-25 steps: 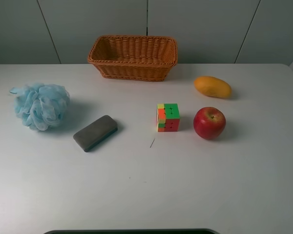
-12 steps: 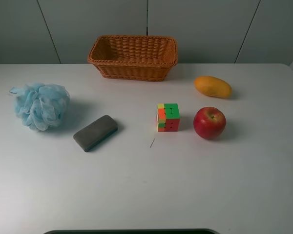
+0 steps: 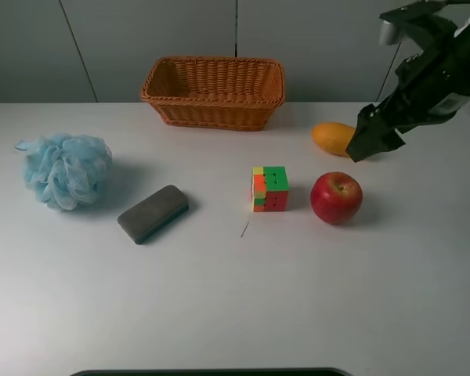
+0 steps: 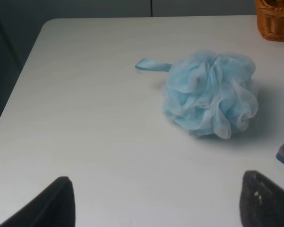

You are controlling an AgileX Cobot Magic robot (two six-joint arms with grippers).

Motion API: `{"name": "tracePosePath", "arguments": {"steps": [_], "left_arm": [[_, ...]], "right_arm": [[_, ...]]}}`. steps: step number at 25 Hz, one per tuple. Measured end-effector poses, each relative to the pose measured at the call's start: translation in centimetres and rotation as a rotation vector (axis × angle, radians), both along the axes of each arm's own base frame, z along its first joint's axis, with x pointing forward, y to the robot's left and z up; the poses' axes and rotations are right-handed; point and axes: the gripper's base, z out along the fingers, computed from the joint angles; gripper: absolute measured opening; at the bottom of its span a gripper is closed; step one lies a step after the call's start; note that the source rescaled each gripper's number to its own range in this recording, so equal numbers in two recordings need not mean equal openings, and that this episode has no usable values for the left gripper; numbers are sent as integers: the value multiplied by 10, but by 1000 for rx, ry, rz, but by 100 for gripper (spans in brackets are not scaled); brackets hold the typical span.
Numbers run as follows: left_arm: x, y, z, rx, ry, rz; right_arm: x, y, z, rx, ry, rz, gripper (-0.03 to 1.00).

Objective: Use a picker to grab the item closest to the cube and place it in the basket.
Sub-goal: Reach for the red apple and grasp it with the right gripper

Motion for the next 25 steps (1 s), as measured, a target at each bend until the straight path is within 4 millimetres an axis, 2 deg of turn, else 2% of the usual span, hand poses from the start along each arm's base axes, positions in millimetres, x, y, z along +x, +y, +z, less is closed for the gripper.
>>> {"name": "tracePosePath", "arguments": {"steps": [5, 11, 25], "left_arm": [[0, 0, 0, 0, 0, 0], [0, 0, 0, 0, 0, 0], [0, 0, 0, 0, 0, 0]], "right_arm": [[12, 5, -29, -46, 62, 43, 100], [20, 15, -54, -83, 94, 95, 100], [22, 25, -88, -112, 97, 159, 100]]}}
